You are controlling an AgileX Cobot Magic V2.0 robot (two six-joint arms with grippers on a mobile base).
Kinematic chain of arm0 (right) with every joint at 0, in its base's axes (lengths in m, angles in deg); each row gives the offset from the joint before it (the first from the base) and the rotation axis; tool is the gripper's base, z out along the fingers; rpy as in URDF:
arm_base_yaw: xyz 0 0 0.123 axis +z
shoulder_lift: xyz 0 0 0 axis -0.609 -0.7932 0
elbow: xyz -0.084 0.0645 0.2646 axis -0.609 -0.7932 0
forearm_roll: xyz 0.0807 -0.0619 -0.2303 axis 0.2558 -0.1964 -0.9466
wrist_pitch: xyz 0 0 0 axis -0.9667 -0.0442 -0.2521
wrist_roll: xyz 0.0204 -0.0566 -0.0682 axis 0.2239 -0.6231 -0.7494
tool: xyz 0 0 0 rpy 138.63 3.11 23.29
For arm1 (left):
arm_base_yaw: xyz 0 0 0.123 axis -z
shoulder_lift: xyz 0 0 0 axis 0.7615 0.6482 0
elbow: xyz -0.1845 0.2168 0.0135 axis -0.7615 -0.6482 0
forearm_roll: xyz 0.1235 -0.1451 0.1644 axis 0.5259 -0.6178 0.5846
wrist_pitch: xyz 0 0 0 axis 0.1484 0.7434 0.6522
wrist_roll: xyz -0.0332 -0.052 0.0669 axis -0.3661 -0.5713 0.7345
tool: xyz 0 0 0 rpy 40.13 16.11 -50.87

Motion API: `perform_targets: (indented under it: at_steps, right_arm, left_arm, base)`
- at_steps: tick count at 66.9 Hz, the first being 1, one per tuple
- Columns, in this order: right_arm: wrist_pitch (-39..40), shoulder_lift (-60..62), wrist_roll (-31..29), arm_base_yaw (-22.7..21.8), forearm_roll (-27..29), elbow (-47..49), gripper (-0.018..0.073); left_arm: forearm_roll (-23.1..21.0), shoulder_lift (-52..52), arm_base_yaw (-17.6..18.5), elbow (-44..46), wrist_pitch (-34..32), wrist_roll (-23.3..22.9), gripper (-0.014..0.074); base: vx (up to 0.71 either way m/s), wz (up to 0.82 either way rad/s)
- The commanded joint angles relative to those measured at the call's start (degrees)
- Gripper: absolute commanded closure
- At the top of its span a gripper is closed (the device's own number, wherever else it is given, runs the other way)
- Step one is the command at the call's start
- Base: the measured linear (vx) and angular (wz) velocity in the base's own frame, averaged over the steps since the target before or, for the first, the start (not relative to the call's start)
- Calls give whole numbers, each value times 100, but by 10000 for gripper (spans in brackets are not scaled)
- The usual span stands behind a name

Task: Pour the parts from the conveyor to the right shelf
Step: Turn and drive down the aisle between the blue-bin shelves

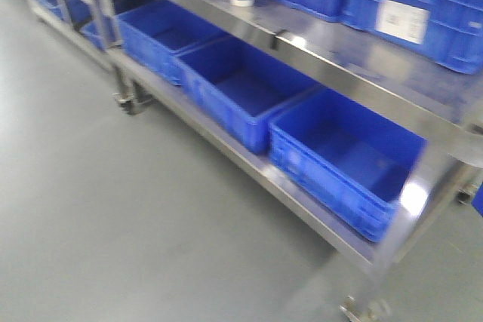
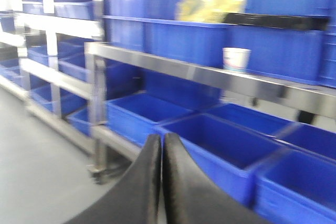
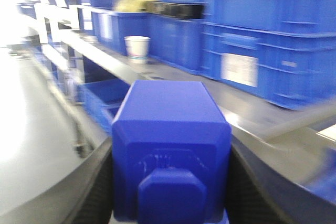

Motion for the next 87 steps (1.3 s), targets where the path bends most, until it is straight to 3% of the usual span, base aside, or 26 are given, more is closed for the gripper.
perform_targets:
  at_steps: [1,55,87]
  right_arm:
    - [440,-64,-58,-22,-64,144,564]
    - [440,-64,-58,-22,-64,144,564]
    - [440,-64,-58,-22,-64,144,564]
  left_arm:
    - [-51,-53,9,-154,-452,-39,603]
    - [-51,-53,9,-154,-452,-39,603]
    - [-51,-53,9,-154,-452,-39,603]
  base:
    - [20,80]
    - [16,69]
    - [25,21]
